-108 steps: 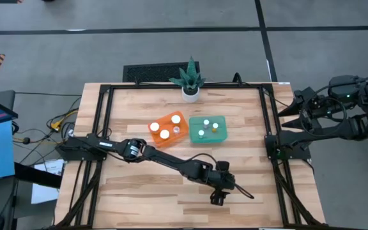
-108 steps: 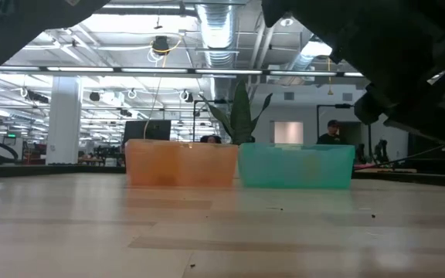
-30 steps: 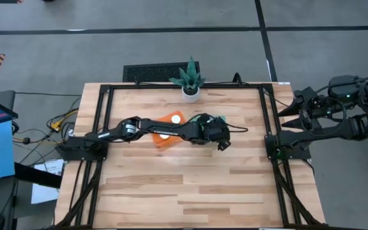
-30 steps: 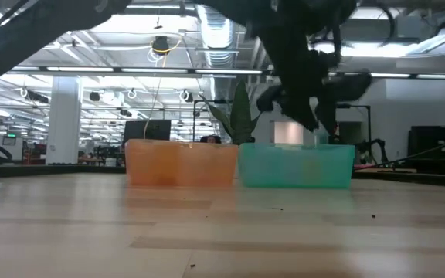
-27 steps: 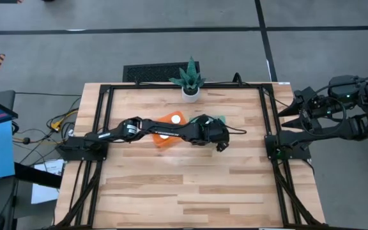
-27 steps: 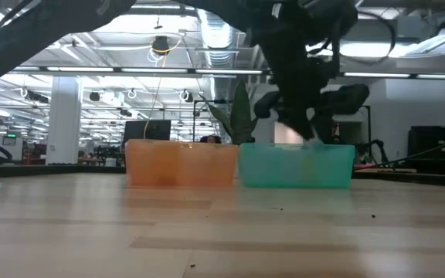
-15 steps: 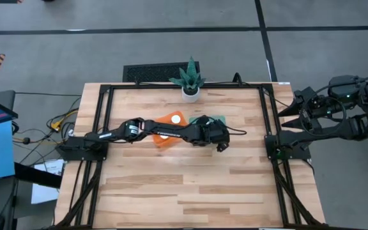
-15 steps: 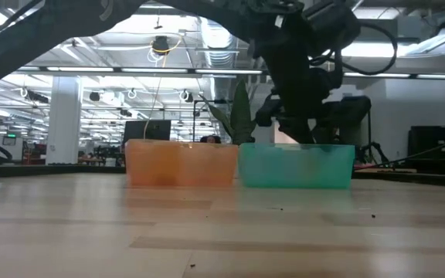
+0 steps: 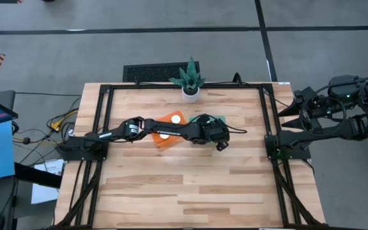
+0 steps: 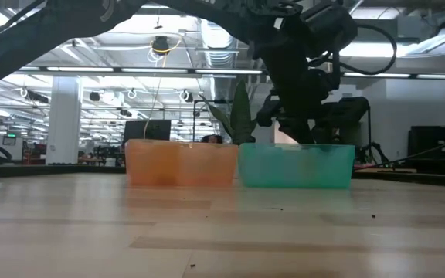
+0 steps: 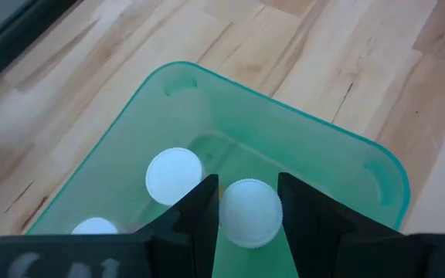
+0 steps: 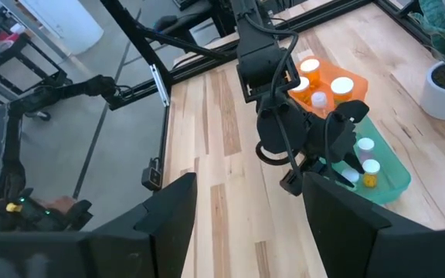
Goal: Pick and place medicine bottles into bin by pill shape (circle, oval)
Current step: Put the blue tablet bottle into the blue bin, then return to Home Position
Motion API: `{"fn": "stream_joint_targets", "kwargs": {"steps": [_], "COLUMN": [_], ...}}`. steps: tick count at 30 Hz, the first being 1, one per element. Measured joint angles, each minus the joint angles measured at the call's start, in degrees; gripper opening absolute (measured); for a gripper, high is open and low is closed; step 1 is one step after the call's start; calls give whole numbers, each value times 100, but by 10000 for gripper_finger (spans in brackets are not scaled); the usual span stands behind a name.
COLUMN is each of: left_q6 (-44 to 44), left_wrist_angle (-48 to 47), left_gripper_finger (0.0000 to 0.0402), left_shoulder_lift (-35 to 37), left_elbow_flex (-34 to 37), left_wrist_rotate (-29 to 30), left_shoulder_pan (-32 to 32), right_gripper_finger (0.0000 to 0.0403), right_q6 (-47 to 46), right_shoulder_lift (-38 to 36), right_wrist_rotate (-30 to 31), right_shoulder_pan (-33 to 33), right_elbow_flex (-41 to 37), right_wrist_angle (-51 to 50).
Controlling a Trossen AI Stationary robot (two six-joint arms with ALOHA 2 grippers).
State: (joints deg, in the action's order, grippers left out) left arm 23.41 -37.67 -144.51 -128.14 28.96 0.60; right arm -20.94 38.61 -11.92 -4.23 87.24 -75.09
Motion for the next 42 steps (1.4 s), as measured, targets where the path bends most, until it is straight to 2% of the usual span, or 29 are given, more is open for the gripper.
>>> {"fn": "stream_joint_targets", "kwargs": {"steps": [4,12,17,23,42], "left_q6": [-12,-71,-73,-73,-64], "left_wrist_angle": [1,-28,-27,-34,-557], "left_gripper_finger": [120,173,192,194,194], "left_shoulder_lift": [1,2,2,2,39], "left_elbow_flex": [0,4,4,1,-679], "left_wrist_rotate": [-90,-203,-189,-176,-633], "left_shoulder_pan": [-4,9,9,4,4], "right_gripper_finger": [243,243,243,243,243], "right_q6": [1,17,8,6,49], "right_shoulder_lift": [0,0,0,0,0], "right_wrist_rotate": [0,0,0,0,0], "right_shoulder_pan": [0,0,0,0,0], "right_elbow_flex": [0,0,0,0,0], "right_wrist_angle": [0,0,0,0,2]}}
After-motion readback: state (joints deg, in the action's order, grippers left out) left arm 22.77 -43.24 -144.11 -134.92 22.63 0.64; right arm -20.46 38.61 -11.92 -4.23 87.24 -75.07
